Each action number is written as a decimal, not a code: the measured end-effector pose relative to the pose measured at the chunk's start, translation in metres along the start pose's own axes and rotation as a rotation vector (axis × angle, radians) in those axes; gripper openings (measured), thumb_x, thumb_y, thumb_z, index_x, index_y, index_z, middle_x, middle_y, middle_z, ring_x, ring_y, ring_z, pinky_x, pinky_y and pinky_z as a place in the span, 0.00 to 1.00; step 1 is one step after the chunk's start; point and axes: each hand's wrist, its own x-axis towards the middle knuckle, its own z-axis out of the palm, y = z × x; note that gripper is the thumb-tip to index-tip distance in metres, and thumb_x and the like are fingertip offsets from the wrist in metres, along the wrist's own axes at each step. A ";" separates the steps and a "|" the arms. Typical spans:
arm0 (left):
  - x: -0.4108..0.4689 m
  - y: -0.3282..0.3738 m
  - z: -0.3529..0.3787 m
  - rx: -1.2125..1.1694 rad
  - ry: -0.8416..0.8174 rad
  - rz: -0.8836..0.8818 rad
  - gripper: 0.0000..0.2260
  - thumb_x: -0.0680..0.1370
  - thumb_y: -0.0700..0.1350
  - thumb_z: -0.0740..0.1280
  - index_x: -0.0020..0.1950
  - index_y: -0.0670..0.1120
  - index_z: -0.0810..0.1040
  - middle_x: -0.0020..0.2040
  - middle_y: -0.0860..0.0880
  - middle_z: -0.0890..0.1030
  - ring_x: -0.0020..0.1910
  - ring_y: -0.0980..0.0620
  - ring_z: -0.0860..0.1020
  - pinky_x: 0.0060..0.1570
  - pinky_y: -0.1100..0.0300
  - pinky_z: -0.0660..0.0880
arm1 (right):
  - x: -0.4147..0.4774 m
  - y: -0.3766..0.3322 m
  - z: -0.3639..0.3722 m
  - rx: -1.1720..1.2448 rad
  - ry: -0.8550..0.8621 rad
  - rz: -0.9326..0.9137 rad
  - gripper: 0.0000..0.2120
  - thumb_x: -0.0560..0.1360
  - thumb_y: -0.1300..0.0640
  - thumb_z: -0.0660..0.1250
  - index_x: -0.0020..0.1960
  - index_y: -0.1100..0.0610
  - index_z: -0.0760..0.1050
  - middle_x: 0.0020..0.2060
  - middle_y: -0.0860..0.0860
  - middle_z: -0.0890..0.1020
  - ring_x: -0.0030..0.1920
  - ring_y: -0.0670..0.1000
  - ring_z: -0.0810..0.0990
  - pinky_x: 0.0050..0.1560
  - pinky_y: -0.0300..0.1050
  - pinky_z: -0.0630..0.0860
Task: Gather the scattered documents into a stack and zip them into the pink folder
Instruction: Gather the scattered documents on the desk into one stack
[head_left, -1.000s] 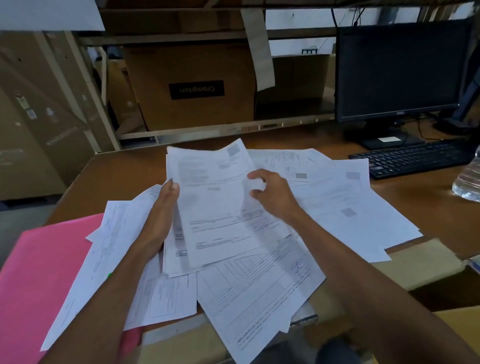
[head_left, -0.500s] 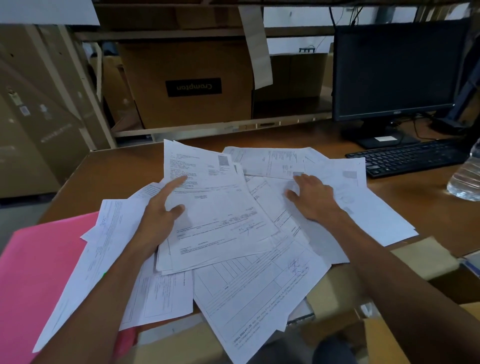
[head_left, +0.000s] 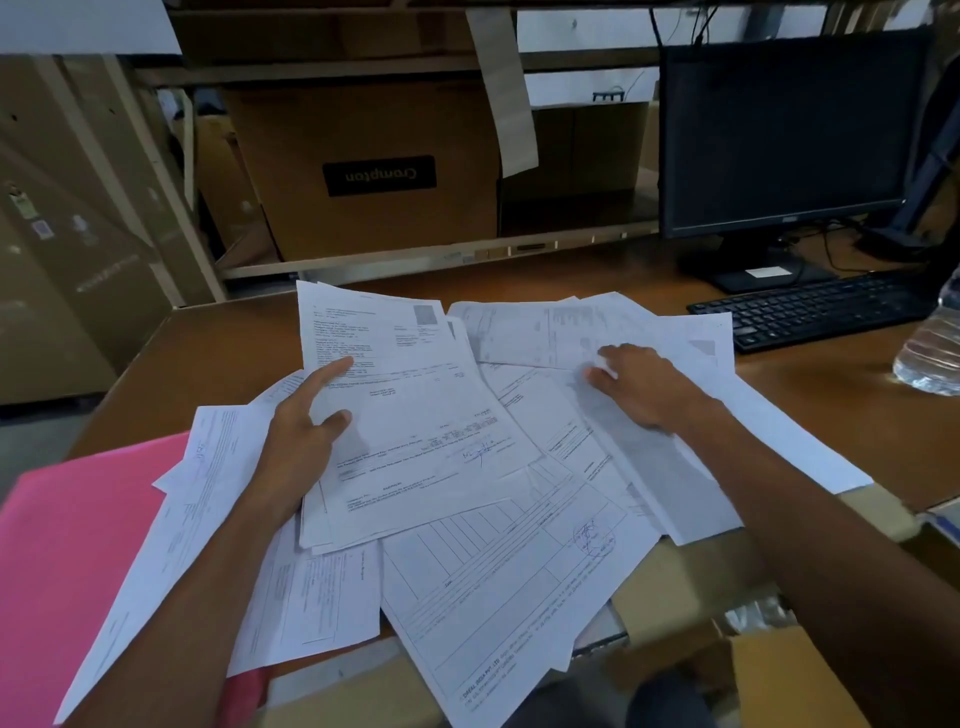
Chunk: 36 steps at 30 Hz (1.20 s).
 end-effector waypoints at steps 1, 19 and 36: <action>0.000 0.000 -0.001 0.002 0.006 -0.002 0.24 0.82 0.36 0.65 0.70 0.62 0.74 0.75 0.60 0.68 0.74 0.52 0.67 0.69 0.54 0.69 | 0.000 0.006 -0.004 -0.016 0.036 0.028 0.26 0.84 0.41 0.54 0.74 0.57 0.70 0.70 0.57 0.74 0.67 0.59 0.74 0.67 0.54 0.70; -0.005 0.008 0.005 0.084 0.011 -0.020 0.23 0.82 0.37 0.65 0.70 0.61 0.72 0.78 0.56 0.66 0.76 0.49 0.64 0.67 0.56 0.65 | 0.021 -0.016 0.022 -0.089 0.069 0.305 0.29 0.79 0.32 0.54 0.72 0.48 0.70 0.69 0.57 0.76 0.70 0.60 0.70 0.70 0.60 0.63; -0.002 0.006 0.001 0.066 0.035 -0.022 0.22 0.82 0.36 0.65 0.71 0.59 0.73 0.77 0.56 0.67 0.75 0.50 0.66 0.64 0.59 0.67 | 0.022 -0.062 0.035 -0.165 0.000 0.476 0.46 0.77 0.26 0.47 0.82 0.59 0.47 0.78 0.67 0.58 0.79 0.69 0.51 0.77 0.66 0.41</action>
